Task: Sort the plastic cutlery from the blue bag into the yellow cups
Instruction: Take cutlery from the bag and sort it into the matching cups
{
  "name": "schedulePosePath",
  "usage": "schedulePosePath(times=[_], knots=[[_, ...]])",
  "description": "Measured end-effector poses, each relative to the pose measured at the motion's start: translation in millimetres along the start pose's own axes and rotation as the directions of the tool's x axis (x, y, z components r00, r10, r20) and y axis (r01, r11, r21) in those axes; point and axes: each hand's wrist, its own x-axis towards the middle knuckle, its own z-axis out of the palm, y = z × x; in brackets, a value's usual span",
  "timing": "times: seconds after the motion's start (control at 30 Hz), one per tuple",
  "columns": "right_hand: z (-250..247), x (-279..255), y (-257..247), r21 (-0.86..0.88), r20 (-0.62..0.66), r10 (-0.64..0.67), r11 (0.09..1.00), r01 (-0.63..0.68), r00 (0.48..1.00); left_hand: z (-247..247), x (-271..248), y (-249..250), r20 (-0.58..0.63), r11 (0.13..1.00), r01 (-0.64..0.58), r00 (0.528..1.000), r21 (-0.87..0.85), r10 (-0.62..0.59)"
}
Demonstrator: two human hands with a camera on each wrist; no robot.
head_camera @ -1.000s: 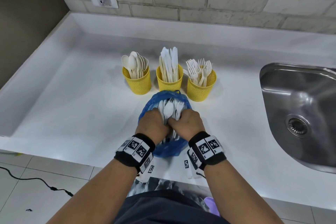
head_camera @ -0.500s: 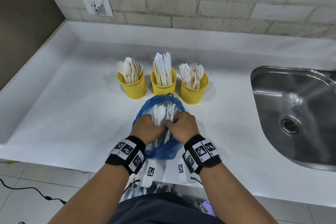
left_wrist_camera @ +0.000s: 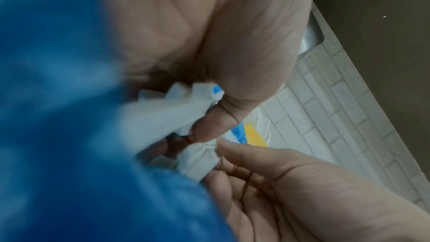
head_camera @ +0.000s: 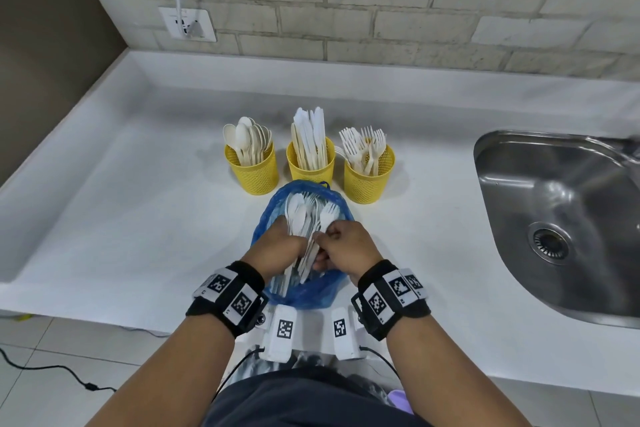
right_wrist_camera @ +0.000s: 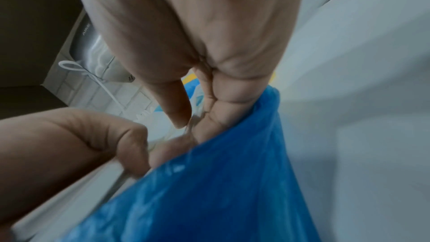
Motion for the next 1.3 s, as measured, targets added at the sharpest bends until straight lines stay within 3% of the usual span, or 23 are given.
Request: schedulePosePath(times=[0.1, 0.27, 0.5, 0.6, 0.83, 1.03, 1.17, 1.3], knots=[[-2, -1, -2, 0.066, 0.06, 0.05, 0.996, -0.054, 0.997, -2, 2, -4, 0.006, 0.999, 0.022, 1.0, 0.026, -0.022], [-7, -9, -3, 0.052, 0.072, -0.002, 0.999, -0.002, 0.997, 5, -19, 15, 0.038, 0.999, 0.042, 0.998, 0.015, -0.042], [2, 8, 17, -0.119, 0.035, -0.066, 0.99, 0.07, 0.997, 8, -9, 6, 0.083, 1.0, 0.024, 0.996, 0.002, -0.024], [3, 10, 18, -0.132, 0.031, -0.11, 0.985, 0.113, 0.993, 7, 7, -11, 0.061, 0.999, 0.0, 0.998, 0.039, -0.003], [-4, -14, -11, -0.25, 0.052, -0.194, 0.947, 0.201, 0.98, 19, -8, -1, -0.044, 0.986, -0.104, 0.993, 0.127, 0.111], [-11, -12, -25, -0.274, -0.051, -0.281, 0.927, 0.257, 0.958, 21, -12, 0, -0.195, 0.971, -0.142, 0.964, 0.195, 0.18], [-20, -8, -34, -0.203, -0.146, -0.26, 0.952, 0.228, 0.955, 14, -18, -1, -0.182, 0.979, -0.092, 0.975, 0.182, 0.125], [-31, -14, -42, -0.155, -0.14, -0.251, 0.961, 0.23, 0.958, 7, -34, 2, -0.041, 0.954, -0.187, 0.979, 0.233, 0.201]])
